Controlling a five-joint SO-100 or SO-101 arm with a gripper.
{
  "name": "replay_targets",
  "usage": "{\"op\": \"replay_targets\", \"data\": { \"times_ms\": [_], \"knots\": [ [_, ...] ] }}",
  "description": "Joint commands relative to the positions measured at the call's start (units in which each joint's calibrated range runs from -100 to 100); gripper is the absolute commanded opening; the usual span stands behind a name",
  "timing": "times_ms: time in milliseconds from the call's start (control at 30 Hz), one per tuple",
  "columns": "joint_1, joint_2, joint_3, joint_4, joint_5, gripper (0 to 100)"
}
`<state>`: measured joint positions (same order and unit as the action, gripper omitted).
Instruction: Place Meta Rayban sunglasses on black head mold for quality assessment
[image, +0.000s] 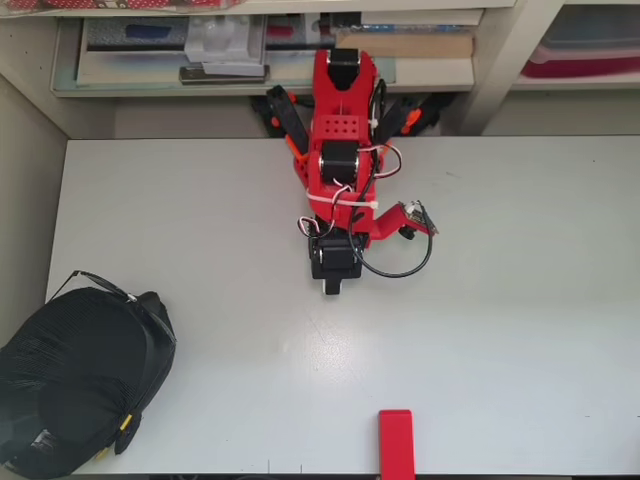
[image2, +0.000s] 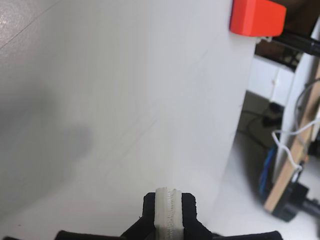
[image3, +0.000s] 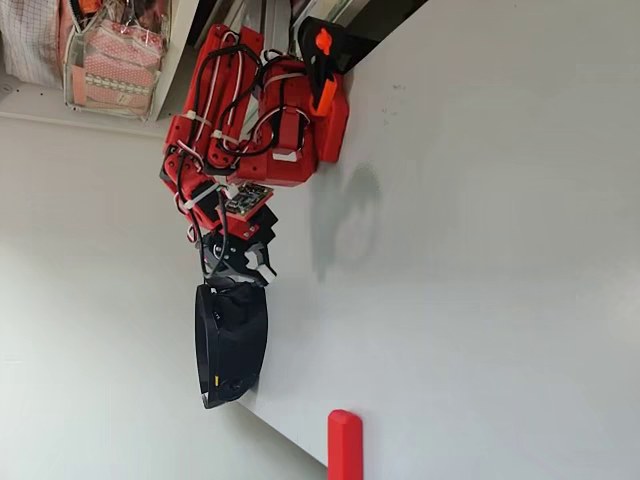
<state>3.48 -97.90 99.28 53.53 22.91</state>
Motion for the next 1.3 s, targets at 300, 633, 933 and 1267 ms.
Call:
{"op": "replay_targets", "data": {
  "times_ms": [300, 633, 933, 1267],
  "knots": [
    [-0.2, -0.8, 0.3, 14.8, -0.3, 1],
    [-0.8, -0.9, 0.3, 15.1, -0.3, 1],
    [-4.9, -1.2, 0.3, 15.2, -0.2, 1],
    [-4.4, -1.2, 0.3, 15.3, -0.2, 1]
  ]
}}
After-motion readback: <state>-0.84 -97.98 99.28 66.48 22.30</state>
